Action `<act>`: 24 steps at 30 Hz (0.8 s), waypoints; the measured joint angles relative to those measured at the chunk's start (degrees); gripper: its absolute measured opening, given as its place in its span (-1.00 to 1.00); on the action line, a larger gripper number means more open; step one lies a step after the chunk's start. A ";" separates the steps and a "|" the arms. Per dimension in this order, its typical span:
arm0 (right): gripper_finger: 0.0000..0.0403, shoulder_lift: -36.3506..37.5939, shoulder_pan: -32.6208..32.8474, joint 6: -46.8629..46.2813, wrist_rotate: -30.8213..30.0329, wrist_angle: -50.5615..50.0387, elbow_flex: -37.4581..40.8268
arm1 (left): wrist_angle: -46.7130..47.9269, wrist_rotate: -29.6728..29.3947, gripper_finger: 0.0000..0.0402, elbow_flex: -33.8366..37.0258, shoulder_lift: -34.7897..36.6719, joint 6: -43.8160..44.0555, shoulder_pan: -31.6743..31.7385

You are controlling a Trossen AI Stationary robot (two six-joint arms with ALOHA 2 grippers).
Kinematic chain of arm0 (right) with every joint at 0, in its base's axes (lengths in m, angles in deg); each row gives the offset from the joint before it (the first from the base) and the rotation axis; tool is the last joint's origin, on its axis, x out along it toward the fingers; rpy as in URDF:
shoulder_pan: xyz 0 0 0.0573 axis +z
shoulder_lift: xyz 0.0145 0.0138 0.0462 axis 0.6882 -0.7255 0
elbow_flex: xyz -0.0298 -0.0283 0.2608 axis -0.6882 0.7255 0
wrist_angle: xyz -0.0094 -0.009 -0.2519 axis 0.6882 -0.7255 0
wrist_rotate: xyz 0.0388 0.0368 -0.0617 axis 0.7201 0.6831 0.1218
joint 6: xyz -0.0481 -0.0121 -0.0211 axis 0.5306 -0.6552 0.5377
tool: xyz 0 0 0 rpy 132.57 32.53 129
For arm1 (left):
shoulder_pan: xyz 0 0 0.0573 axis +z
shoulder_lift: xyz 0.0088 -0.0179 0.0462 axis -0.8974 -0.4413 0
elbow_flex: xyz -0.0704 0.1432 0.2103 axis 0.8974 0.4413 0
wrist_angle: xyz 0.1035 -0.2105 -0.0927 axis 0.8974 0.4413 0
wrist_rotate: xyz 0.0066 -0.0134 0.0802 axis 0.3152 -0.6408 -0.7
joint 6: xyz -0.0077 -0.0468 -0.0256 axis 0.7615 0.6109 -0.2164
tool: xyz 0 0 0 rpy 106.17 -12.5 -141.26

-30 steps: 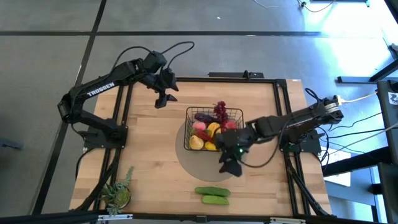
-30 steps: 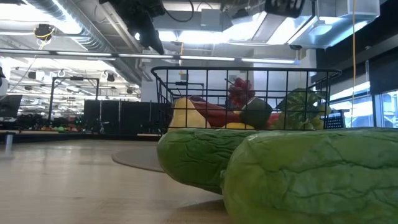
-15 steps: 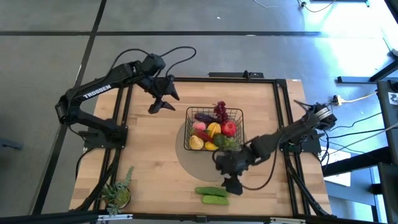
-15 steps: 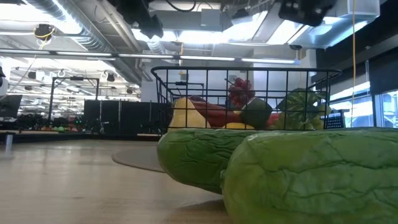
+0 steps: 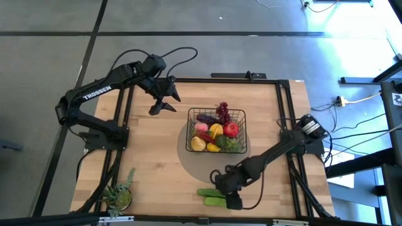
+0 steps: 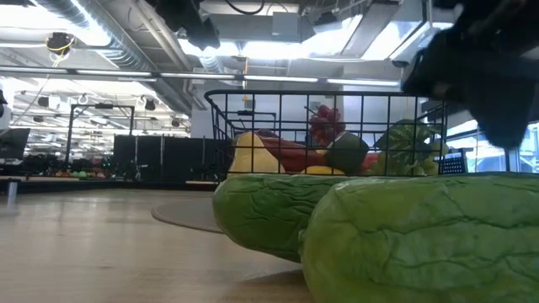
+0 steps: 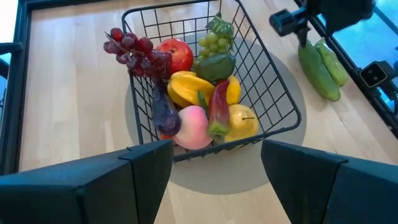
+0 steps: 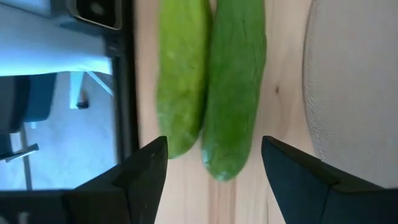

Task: Build produce basket
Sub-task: Put the top green cucumber into the black wire basket

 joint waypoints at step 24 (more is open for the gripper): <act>0.16 -7.12 0.07 -9.03 -5.16 -0.12 0.00 | 0.00 0.00 0.16 0.00 0.00 0.42 0.00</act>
